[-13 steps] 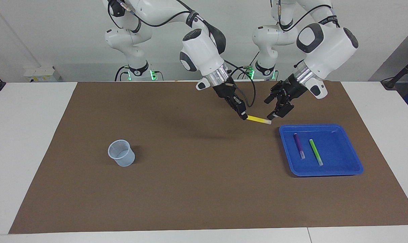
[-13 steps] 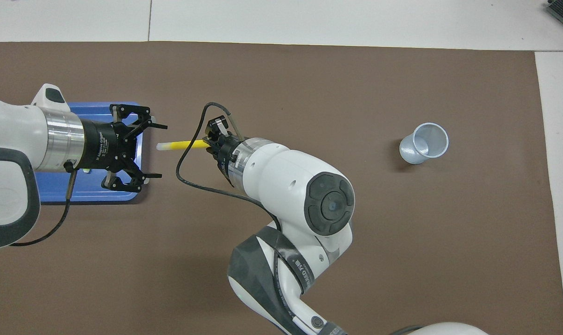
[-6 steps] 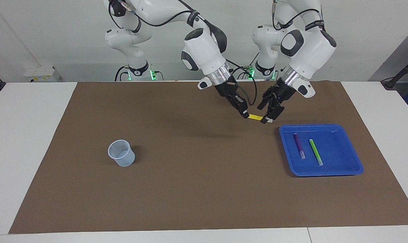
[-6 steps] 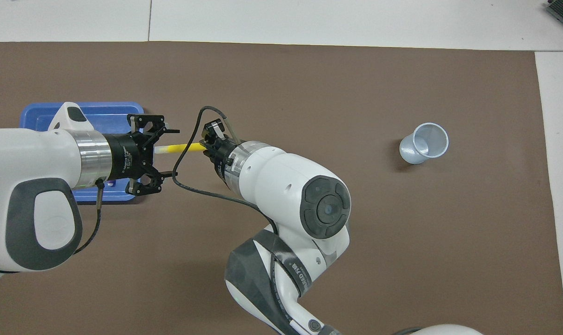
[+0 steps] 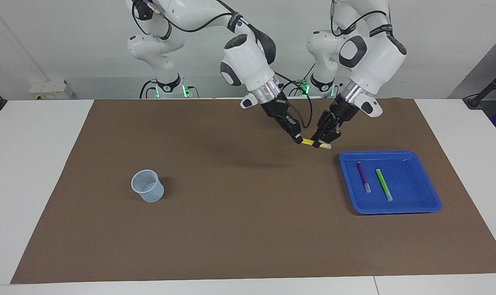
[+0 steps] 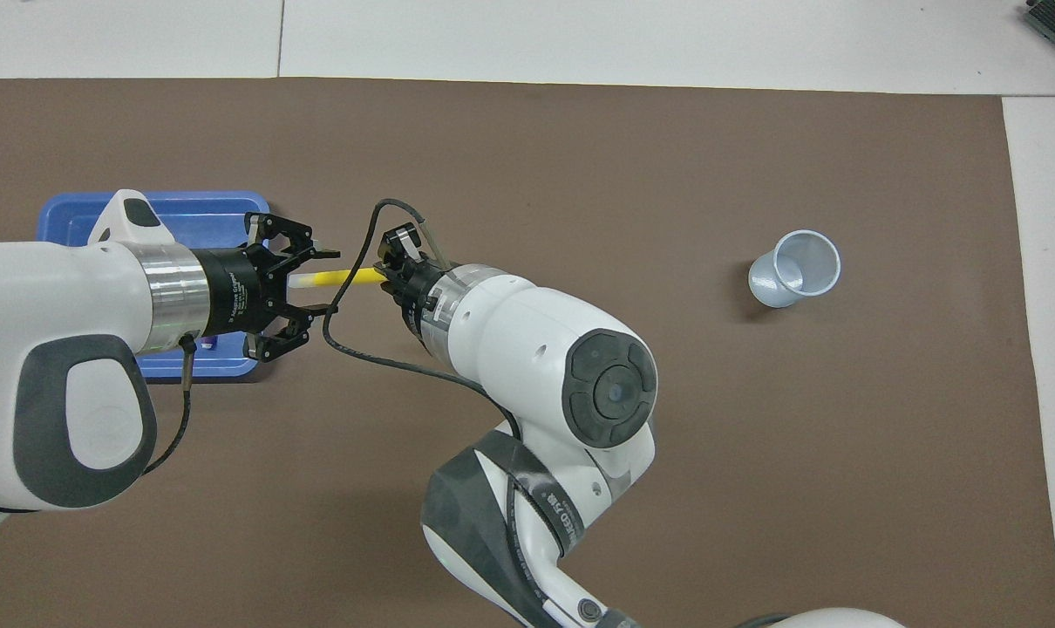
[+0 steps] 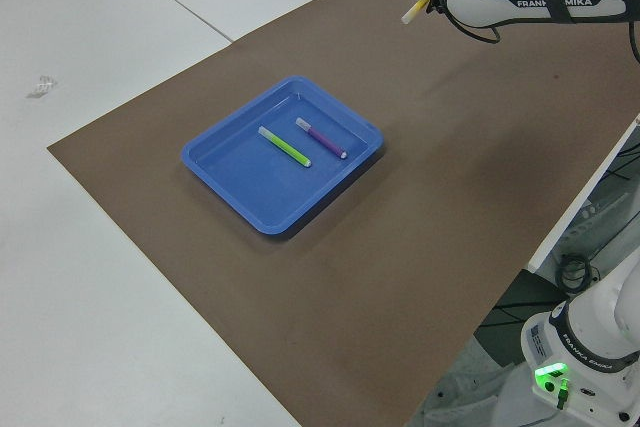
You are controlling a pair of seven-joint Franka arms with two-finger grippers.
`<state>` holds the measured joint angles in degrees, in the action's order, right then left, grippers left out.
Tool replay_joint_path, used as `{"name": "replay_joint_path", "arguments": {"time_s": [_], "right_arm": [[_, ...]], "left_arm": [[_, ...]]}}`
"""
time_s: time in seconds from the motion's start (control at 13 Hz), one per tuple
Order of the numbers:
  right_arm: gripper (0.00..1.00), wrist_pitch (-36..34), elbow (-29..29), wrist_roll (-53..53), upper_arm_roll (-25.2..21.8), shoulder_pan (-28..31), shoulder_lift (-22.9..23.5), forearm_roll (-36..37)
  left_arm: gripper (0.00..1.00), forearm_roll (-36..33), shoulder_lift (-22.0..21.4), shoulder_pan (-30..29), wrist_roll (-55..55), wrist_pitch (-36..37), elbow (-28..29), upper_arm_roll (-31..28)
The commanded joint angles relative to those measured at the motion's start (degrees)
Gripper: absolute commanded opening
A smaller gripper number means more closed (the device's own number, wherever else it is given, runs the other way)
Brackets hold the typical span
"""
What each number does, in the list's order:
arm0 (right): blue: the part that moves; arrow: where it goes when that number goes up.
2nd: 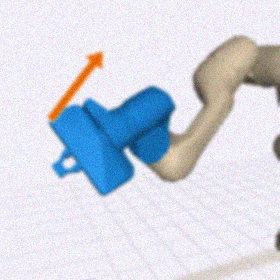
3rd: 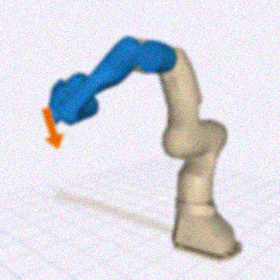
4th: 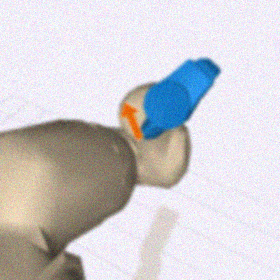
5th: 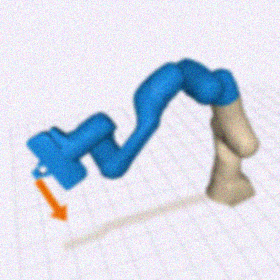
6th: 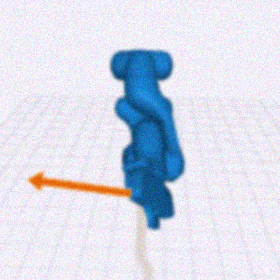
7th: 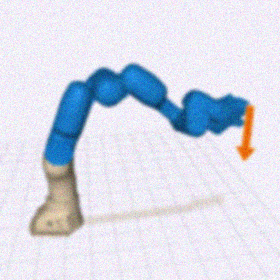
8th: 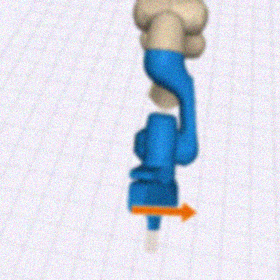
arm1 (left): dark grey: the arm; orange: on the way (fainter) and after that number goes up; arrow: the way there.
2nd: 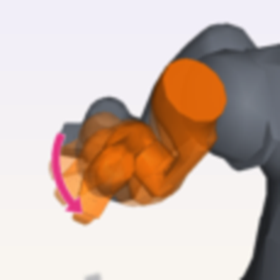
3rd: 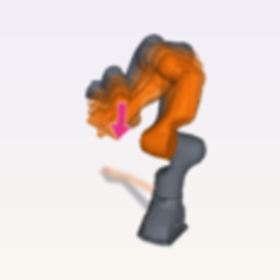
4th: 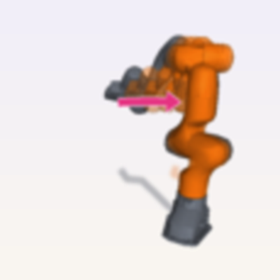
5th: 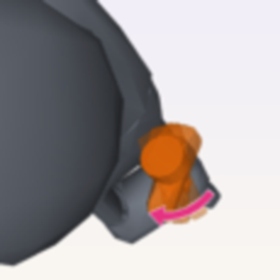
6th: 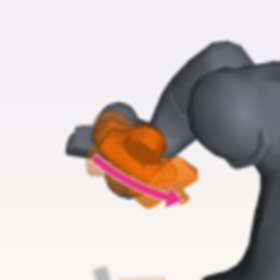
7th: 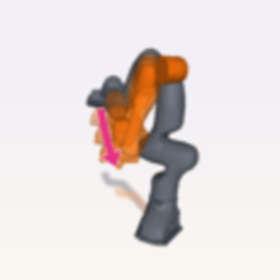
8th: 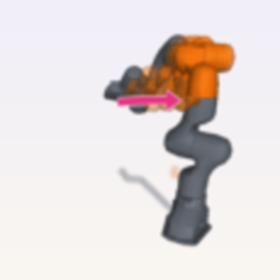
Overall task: Right arm passes pens to left for tray arrangement
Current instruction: 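Close the left gripper on the yellow pen held by the right gripper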
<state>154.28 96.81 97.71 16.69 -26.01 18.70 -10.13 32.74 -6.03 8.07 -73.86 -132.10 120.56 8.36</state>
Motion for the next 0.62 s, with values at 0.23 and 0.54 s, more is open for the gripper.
{"name": "replay_joint_path", "arguments": {"time_s": [0.23,0.54], "right_arm": [[0.0,1.6,1.5,0.7,0.1,0.2,-1.0,-0.1],[0.0,1.6,1.5,0.6,0.1,0.2,-1.0,-0.1]], "left_arm": [[0.0,1.1,-1.9,1.0,1.0,-1.3,2.2,-0.7],[0.0,1.0,-1.9,0.6,2.0,-0.9,2.1,-0.7]]}}
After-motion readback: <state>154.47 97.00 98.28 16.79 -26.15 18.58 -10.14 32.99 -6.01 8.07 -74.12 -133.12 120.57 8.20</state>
